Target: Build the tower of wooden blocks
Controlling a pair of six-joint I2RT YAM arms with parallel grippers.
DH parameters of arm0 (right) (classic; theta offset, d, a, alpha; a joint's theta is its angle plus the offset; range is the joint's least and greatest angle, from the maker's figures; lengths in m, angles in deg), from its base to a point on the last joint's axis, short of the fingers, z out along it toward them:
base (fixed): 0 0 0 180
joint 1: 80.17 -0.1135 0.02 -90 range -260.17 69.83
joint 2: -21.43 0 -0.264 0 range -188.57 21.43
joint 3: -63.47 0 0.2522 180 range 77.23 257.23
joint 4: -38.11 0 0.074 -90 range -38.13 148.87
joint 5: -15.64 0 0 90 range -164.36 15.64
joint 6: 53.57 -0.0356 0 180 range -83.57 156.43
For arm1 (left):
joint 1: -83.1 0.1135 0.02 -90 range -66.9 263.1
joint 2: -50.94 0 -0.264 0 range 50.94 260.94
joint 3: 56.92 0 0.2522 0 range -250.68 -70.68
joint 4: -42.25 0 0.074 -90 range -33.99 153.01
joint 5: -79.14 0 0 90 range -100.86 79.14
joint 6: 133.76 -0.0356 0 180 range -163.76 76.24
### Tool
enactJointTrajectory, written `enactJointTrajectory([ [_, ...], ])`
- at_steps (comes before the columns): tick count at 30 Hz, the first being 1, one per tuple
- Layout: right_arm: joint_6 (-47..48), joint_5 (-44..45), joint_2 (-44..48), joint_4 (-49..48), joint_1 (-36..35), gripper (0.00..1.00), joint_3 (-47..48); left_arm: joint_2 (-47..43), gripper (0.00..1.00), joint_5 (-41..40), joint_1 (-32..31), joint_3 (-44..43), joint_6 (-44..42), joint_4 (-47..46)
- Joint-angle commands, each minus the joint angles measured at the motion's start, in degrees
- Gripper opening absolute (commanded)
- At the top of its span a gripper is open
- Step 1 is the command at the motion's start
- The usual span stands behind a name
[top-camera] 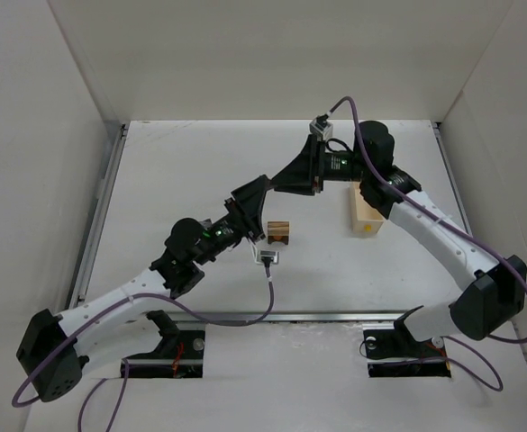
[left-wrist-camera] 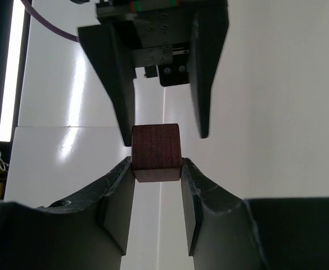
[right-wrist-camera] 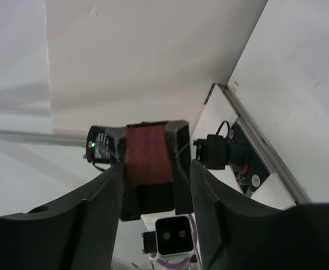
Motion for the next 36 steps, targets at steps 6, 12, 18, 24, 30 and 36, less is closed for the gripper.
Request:
enactJointTrajectory([
  [6, 1.0, 1.9, -1.2, -0.9, 0.5, 0.76, -0.6, -4.6, 0.0, 1.8, -0.4, -0.4, 0.5, 5.2],
  [12, 8.1, 4.9, -0.6, 10.9, 2.8, 0.84, 3.7, -4.6, 0.0, -1.5, -0.4, -12.4, 12.3, 27.6],
  [18, 15.7, 9.6, 3.8, 20.5, 9.3, 0.84, 6.0, 6.8, 0.0, -0.1, 0.6, -34.0, 35.7, 61.8],
  [24, 19.2, 9.6, 5.8, 25.1, 12.6, 0.84, 6.5, 15.1, 0.0, 12.4, 1.1, -44.3, 43.3, 83.4],
  [30, 20.2, 9.0, 8.6, 25.6, 16.1, 0.84, 4.9, 21.3, 0.0, 21.0, 2.3, -49.2, 48.7, 92.2],
  [36, 21.4, 8.2, 11.0, 27.7, 19.9, 0.84, 3.9, 24.5, 0.0, 21.8, 5.2, -49.2, 47.4, 91.7],
])
